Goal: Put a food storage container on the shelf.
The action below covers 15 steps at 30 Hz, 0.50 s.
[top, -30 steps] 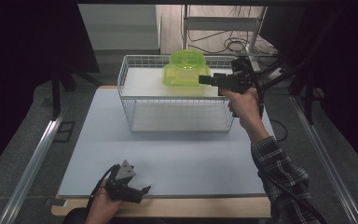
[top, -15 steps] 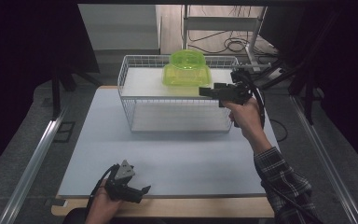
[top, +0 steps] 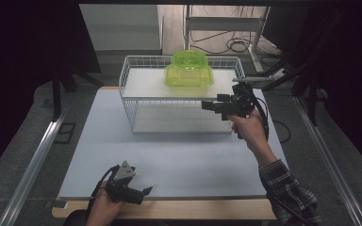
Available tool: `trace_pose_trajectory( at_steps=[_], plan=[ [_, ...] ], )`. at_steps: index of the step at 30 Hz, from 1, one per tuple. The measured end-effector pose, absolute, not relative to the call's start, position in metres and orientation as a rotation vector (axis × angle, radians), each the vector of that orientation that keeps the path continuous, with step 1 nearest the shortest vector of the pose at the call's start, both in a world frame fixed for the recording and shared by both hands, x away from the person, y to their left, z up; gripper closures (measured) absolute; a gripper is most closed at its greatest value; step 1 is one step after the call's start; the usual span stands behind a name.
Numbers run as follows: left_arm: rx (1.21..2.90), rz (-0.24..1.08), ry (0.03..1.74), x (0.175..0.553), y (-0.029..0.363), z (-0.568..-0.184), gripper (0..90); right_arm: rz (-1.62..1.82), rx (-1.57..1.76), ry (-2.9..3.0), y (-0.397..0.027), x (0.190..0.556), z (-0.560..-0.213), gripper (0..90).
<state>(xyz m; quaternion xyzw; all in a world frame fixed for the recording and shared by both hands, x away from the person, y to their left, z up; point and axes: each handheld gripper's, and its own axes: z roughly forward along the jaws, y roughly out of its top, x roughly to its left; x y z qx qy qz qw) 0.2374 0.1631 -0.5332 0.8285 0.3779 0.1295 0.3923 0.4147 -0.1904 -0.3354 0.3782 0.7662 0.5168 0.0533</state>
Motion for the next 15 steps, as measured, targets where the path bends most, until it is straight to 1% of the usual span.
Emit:
trace_pose_trajectory(
  at_steps=[9,15],
  plan=[
    [2.107,0.327,0.958,0.237,0.163,-0.533,2.8,1.521,1.106,2.345,-0.192,0.405,-0.344,9.5],
    [2.103,0.332,0.956,0.237,0.163,-0.533,2.8,1.487,1.077,2.372,-0.190,0.398,-0.353,7.3]
  ],
)
